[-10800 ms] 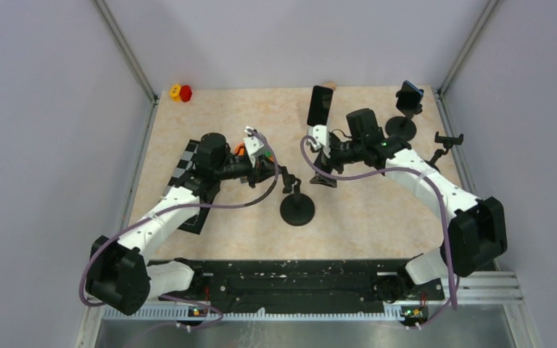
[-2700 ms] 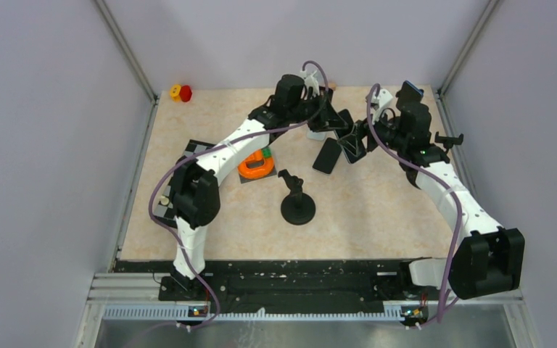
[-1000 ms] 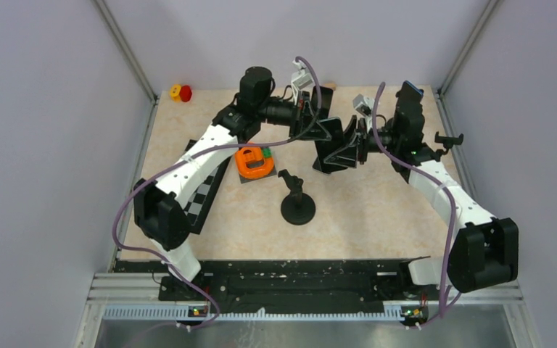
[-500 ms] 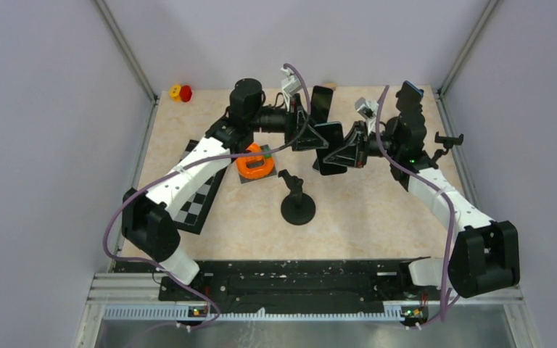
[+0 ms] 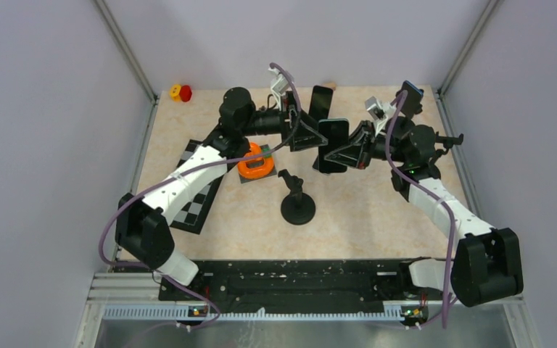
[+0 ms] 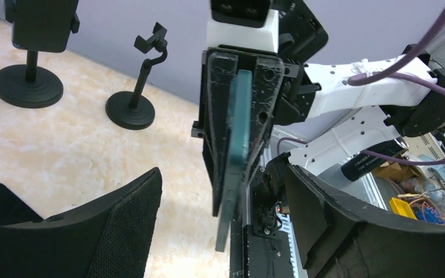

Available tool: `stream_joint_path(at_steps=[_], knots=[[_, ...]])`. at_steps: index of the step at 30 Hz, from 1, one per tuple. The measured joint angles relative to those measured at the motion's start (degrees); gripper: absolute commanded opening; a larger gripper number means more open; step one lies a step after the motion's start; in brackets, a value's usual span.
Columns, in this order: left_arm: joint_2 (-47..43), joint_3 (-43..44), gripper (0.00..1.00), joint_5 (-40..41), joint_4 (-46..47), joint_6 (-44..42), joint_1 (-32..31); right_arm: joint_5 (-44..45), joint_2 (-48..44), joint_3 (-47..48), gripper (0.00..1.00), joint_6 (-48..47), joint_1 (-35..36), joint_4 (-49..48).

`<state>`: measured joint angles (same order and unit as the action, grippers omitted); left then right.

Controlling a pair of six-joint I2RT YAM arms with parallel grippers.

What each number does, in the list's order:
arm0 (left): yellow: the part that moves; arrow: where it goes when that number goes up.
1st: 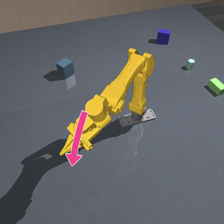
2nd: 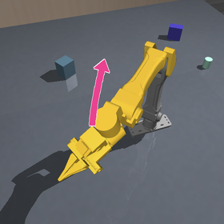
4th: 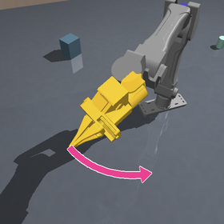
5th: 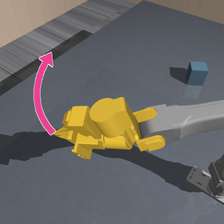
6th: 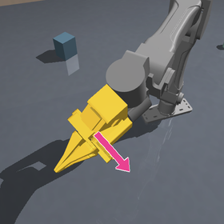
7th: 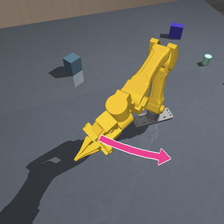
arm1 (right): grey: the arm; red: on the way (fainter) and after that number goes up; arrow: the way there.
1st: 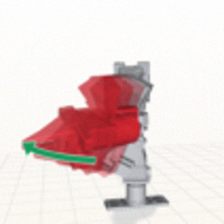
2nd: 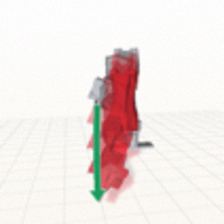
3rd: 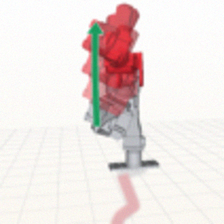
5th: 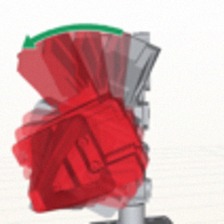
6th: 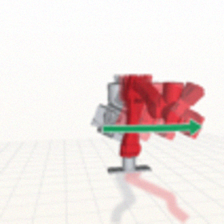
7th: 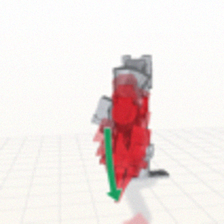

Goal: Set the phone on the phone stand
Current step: Pick up the phone at the center of the board.

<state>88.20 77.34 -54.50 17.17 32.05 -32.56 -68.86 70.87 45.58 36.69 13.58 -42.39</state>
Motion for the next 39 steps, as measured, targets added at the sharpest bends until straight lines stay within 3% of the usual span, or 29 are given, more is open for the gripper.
stream_joint_path(at_steps=[11, 16, 22, 24, 26, 29, 33, 39], knots=[[5.05, 0.0, 0.52, -0.33, 6.82, 6.82, -1.6, 0.74, 0.61, -1.31, 0.0, 5.95, 0.2, -7.8], [5.81, 0.02, 0.32, -0.7, 7.34, 7.85, -2.1, 0.81, 2.21, -1.36, 0.0, 6.08, 0.33, -8.02], [6.21, 0.02, 0.0, -1.62, 8.46, 7.21, -2.4, 1.44, 3.32, -1.36, 0.0, 7.39, 0.39, -7.74], [6.45, 0.02, 0.0, -2.12, 9.01, 6.25, -2.32, 1.62, 3.32, -1.36, 0.15, 8.09, 0.39, -7.28], [6.58, 0.02, 0.0, -2.29, 9.14, 6.12, -2.25, 1.73, 3.32, -1.36, 0.4, 7.78, 0.42, -6.51], [6.6, 0.0, 0.0, -2.01, 8.48, 6.69, -2.23, 2.23, 3.28, -1.33, 0.57, 5.05, 0.57, -4.96], [6.38, -0.5, 0.0, -2.03, 8.26, 7.02, -1.46, 3.19, 3.13, -1.27, 0.65, -0.33, 0.63, -0.35], [3.08, -2.78, 0.0, -2.03, 7.63, 6.97, 3.85, 5.11, 2.36, 0.44, 0.68, -10.4, 0.63, 11.19]])
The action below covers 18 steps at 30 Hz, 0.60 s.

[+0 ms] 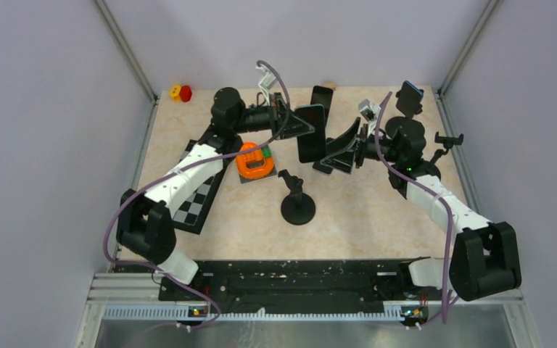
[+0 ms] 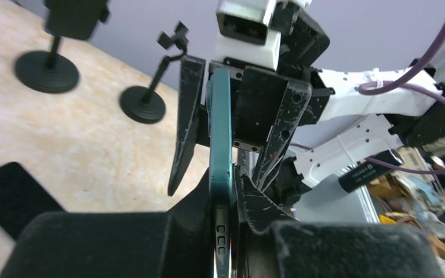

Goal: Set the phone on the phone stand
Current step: Pick up the phone at the center of the board, then adjust the phone stand at the center of the board.

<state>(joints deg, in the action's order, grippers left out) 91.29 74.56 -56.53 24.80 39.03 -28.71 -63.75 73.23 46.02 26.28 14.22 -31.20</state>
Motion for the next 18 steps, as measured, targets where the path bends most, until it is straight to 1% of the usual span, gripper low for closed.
stream_joint_path(at_steps=[5, 8, 14, 18], knots=[[-5.88, -0.17, 0.0, -0.11, -0.44, -0.61, 5.11, 2.01, -0.52, 0.94, 0.68, -5.84, 0.55, 5.55], [-10.64, -0.22, 0.0, -0.72, -2.47, -2.78, 7.5, 4.2, -0.52, 1.73, 0.68, -10.29, 3.45, 9.99], [-19.63, -1.31, 0.0, -1.27, -11.5, -12.7, 10.82, 10.38, -0.52, 5.66, 0.68, -20.48, 13.4, 20.11], [-23.74, -3.28, 0.0, -0.59, -19.28, -20.46, 11.54, 15.06, -0.61, 7.41, 0.68, -24.94, 19.1, 24.02]])
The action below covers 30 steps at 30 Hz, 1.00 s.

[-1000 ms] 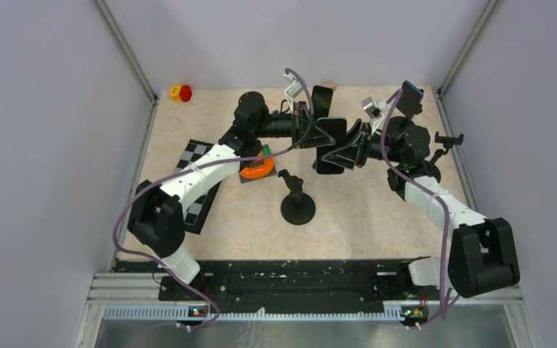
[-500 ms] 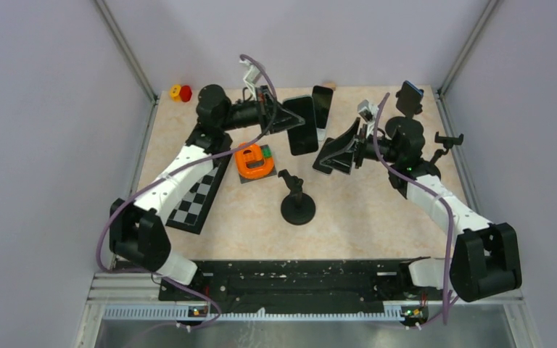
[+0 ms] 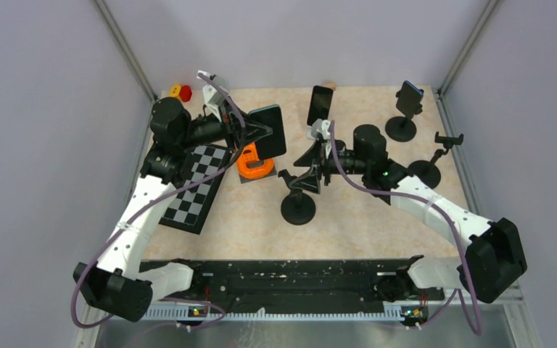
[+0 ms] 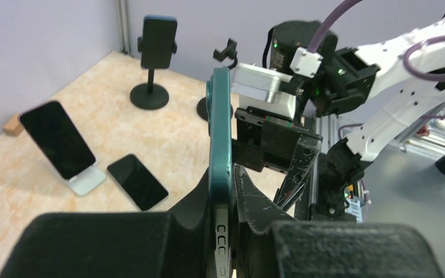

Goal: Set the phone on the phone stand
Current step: Adjust the phone stand at the center of the board.

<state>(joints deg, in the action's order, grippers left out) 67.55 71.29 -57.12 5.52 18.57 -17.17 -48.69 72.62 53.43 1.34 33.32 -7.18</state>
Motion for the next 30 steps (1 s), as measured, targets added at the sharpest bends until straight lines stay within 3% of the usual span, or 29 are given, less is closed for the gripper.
stream_joint_path(at_steps=[13, 30], knots=[[-3.54, -2.29, 0.0, 2.56, -13.31, -10.16, 0.07, 12.39, 2.25, 2.62, 0.68, -6.08, 6.05, 8.81], [-4.09, -2.62, 0.0, 2.64, -16.35, -12.79, 0.15, 18.8, 1.99, 6.34, 0.69, -10.82, 8.94, 16.28]])
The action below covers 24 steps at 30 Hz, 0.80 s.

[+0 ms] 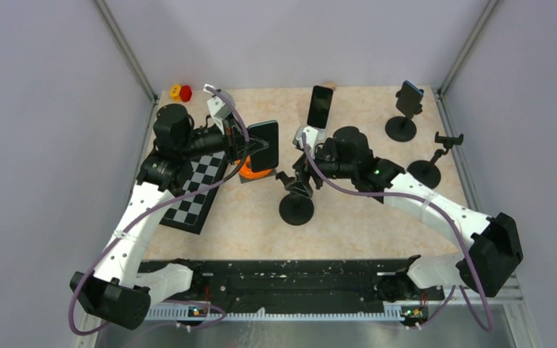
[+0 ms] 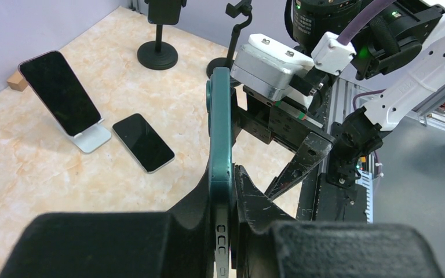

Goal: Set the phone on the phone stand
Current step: Adjust the phone stand at the center of the board.

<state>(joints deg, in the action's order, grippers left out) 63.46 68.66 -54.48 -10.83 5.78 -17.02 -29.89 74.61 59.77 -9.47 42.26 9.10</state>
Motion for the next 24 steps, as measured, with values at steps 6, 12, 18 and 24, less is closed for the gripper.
stream_joint_path(at_steps=[6, 12, 18, 24], knots=[[0.02, 0.0, 0.0, 0.2, 0.02, 0.0, 0.0, 0.48, -0.02, 3.08, 0.69, -0.92, 0.81, 4.35], [0.11, 0.0, 0.0, 0.39, 0.02, 0.02, 0.0, 2.82, -0.26, 3.32, 0.69, -1.95, 3.82, 7.74], [0.17, 0.0, 0.0, 0.42, 0.02, 0.02, 0.0, 6.62, -0.26, 3.32, 0.68, -3.1, 4.83, 9.9], [0.17, 0.0, 0.0, 0.44, 0.0, 0.0, 0.0, 10.8, -0.26, 3.37, 0.65, -4.04, 5.18, 12.0]])
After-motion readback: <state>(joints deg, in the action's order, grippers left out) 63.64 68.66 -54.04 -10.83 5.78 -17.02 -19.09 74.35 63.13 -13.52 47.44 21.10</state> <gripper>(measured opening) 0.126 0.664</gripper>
